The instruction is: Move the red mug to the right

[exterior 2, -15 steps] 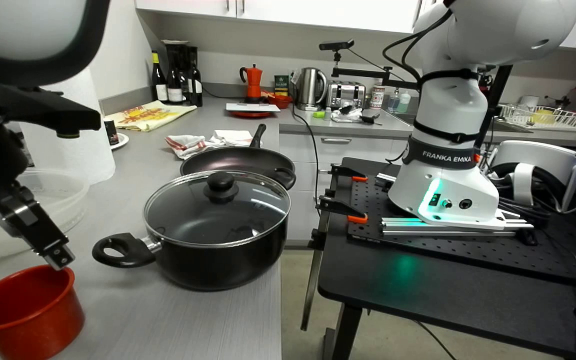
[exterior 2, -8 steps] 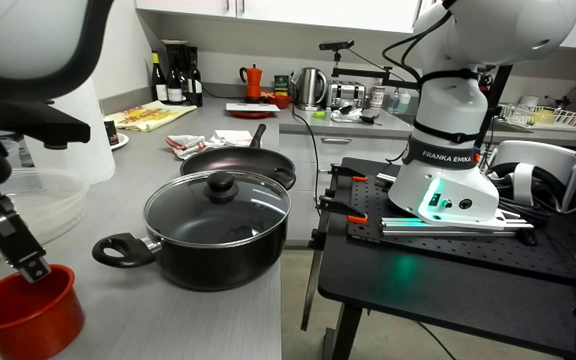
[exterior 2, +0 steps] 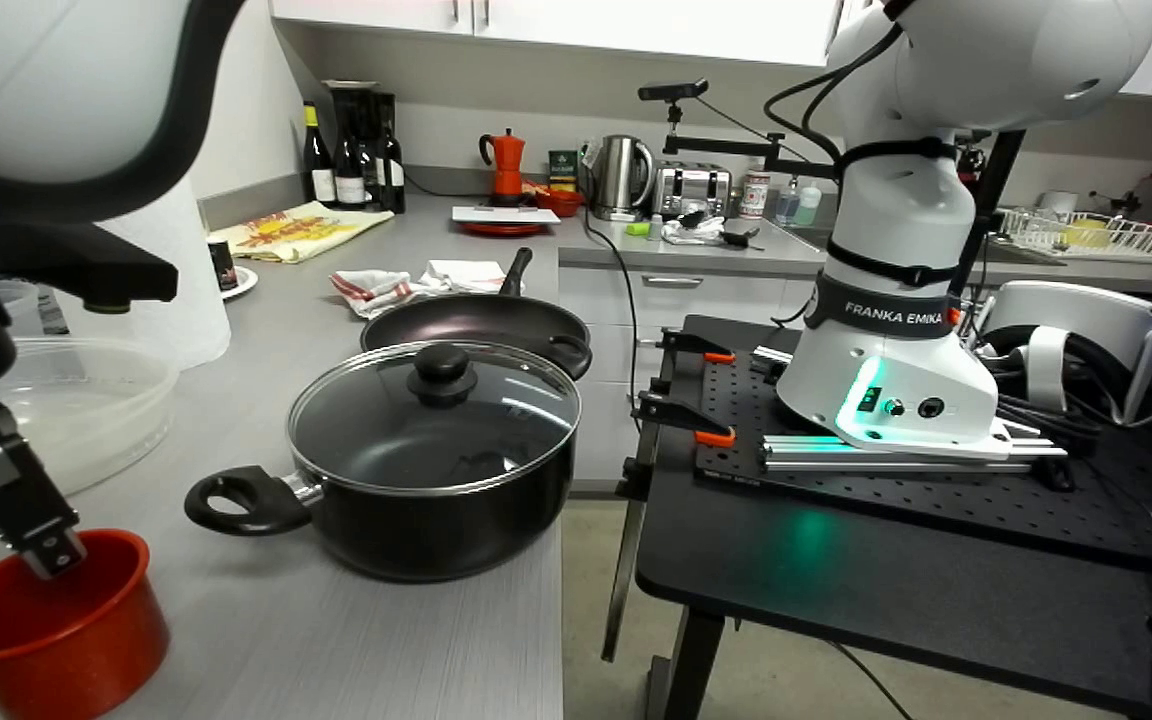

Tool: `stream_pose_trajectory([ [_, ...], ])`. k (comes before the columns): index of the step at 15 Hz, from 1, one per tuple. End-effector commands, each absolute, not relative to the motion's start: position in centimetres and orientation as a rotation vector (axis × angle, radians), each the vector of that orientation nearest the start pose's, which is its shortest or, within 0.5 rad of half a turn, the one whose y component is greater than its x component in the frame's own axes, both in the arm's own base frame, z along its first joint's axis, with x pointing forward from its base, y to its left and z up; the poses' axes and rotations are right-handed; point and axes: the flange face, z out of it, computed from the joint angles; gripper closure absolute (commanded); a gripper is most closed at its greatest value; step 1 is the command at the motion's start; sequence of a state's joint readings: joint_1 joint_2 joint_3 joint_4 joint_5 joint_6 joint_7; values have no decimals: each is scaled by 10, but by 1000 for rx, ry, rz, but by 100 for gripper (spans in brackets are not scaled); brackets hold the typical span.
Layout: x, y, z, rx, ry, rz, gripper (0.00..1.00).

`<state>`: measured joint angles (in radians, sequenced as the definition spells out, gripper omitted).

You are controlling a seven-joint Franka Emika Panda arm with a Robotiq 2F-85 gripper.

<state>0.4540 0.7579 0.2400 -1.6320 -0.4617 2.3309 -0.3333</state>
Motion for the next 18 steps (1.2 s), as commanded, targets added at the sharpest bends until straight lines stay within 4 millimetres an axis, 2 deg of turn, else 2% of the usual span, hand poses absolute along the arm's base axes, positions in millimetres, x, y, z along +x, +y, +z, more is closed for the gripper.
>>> stream_pose_trajectory([
  [1, 546, 423, 180, -2649, -1989, -35, 0],
  [9, 543, 423, 179, -2664, -1933, 16, 0],
  [10, 543, 418, 179, -2645, -1974, 0, 0],
  [16, 543, 418, 179, -2649, -1966, 3, 0],
  [18, 554, 401, 176, -2673, -1912, 0, 0],
])
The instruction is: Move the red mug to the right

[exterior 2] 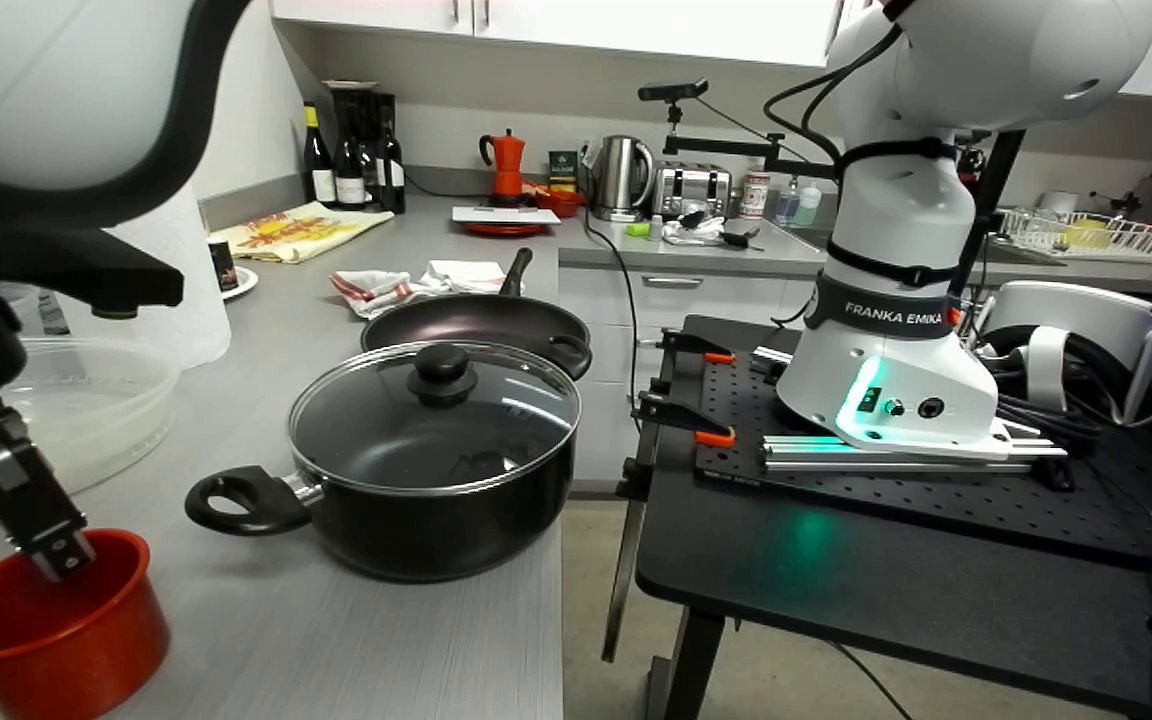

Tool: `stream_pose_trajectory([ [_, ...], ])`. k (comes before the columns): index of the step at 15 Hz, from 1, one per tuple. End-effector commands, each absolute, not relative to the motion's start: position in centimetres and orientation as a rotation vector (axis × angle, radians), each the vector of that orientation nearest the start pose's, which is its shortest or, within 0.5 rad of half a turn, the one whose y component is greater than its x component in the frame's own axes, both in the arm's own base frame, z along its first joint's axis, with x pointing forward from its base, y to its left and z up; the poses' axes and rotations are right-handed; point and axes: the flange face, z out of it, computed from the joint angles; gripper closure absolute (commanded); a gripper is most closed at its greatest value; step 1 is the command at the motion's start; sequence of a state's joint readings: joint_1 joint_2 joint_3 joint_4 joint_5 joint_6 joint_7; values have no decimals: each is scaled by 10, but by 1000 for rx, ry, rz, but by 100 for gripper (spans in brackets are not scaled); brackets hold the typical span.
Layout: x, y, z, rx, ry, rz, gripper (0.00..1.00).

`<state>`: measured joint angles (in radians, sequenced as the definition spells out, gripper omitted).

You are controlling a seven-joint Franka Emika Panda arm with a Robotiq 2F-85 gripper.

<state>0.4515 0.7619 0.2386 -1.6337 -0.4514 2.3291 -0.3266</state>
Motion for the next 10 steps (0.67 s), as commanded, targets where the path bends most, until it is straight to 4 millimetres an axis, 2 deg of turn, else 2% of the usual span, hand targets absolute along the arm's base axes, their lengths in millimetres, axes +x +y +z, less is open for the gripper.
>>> stream_pose_trajectory([
  [1, 558, 394, 173, -2677, -1896, 11, 0],
  [6, 570, 374, 166, -2696, -1848, 29, 0],
  [10, 569, 378, 161, -2689, -1854, 37, 0],
])
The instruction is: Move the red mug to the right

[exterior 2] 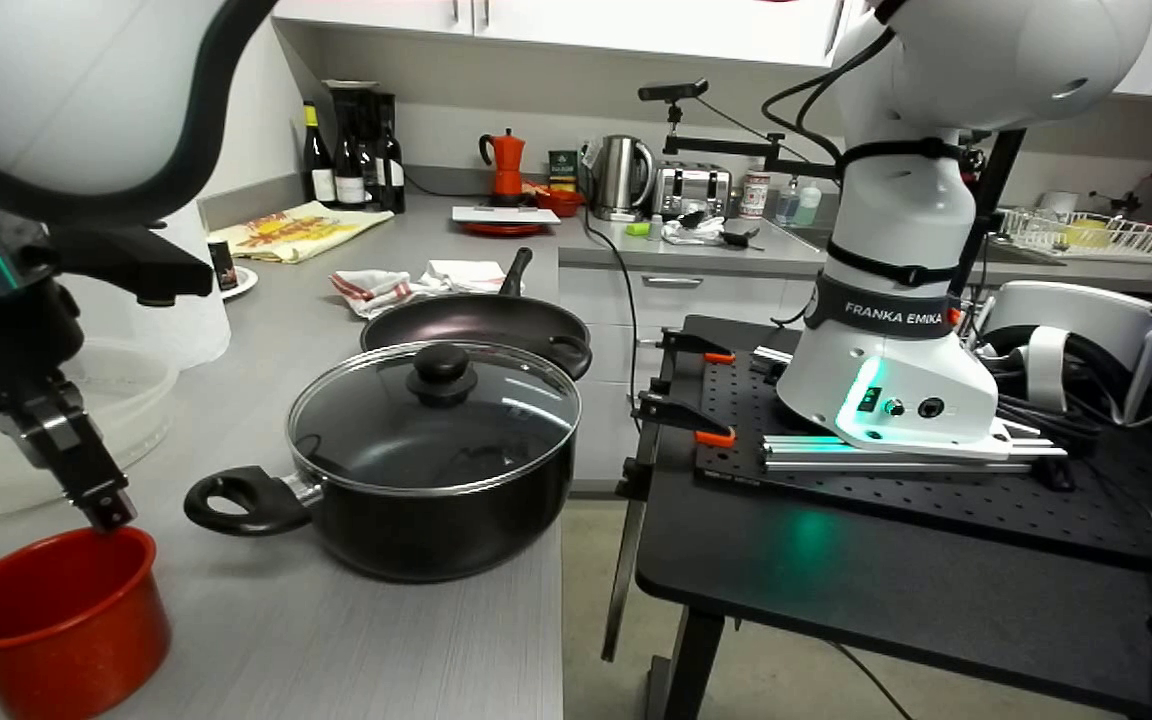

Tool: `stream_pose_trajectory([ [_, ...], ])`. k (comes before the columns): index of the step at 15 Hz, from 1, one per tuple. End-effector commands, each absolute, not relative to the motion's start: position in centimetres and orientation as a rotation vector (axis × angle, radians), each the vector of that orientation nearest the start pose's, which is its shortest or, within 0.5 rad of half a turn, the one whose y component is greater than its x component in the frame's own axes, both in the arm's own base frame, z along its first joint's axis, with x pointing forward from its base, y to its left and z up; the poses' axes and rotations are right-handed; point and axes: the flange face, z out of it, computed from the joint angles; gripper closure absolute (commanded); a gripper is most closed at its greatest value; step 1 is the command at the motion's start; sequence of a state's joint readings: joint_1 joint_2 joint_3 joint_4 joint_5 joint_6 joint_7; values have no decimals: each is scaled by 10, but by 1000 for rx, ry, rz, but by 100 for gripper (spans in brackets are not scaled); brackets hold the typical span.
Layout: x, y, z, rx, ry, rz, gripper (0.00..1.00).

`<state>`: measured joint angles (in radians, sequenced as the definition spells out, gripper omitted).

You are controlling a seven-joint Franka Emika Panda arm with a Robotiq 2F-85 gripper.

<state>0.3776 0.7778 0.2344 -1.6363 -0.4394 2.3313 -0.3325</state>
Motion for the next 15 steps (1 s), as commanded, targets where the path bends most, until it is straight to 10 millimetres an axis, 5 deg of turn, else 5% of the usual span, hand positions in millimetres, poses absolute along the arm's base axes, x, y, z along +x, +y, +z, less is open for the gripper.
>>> stream_pose_trajectory([
  [1, 569, 380, 161, -2683, -1857, 38, 0],
  [8, 563, 391, 154, -2652, -1876, 50, 0],
  [9, 564, 390, 152, -2650, -1874, 56, 25],
  [15, 566, 389, 143, -2641, -1862, 71, 62],
])
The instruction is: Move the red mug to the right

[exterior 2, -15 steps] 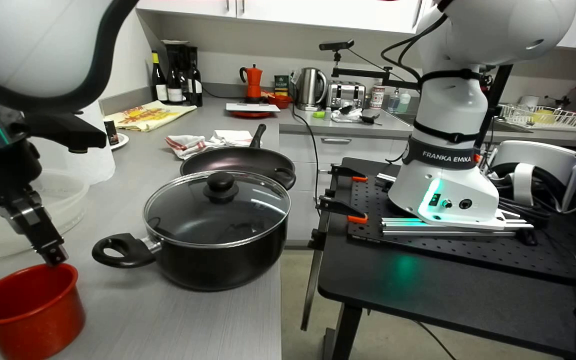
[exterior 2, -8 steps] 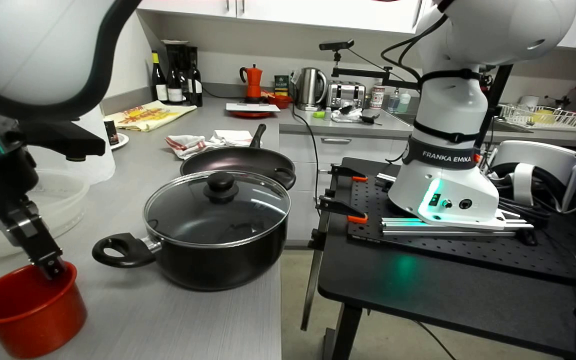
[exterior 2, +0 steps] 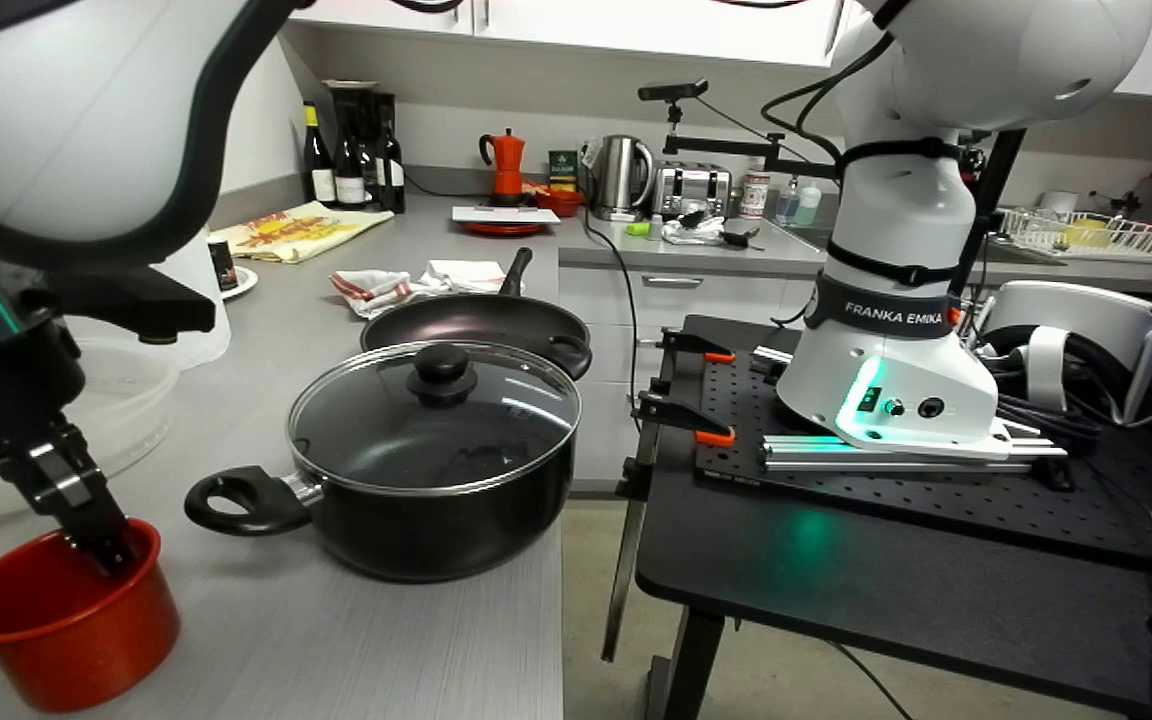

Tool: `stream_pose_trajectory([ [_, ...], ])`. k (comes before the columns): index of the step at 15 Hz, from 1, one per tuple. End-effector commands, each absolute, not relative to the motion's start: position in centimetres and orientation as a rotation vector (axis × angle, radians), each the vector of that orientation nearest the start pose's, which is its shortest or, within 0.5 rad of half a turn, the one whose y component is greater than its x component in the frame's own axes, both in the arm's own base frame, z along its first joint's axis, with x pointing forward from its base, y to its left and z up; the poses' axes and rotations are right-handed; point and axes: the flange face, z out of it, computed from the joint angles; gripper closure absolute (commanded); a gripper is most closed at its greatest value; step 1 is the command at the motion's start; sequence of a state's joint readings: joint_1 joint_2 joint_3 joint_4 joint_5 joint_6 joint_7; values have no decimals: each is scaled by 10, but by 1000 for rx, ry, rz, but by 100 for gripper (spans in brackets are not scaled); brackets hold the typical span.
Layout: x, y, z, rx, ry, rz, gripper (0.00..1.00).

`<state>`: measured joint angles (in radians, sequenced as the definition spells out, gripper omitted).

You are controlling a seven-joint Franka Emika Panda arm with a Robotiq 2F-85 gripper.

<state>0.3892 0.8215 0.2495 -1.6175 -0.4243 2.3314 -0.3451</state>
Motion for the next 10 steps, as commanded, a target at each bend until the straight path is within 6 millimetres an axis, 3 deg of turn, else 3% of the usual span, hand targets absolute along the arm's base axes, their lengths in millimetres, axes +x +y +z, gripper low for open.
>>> stream_pose_trajectory([
  [1, 566, 389, 142, -2640, -1861, 71, 71],
  [5, 567, 391, 142, -2636, -1860, 65, 99],
  [10, 564, 394, 149, -2633, -1865, 38, 98],
])
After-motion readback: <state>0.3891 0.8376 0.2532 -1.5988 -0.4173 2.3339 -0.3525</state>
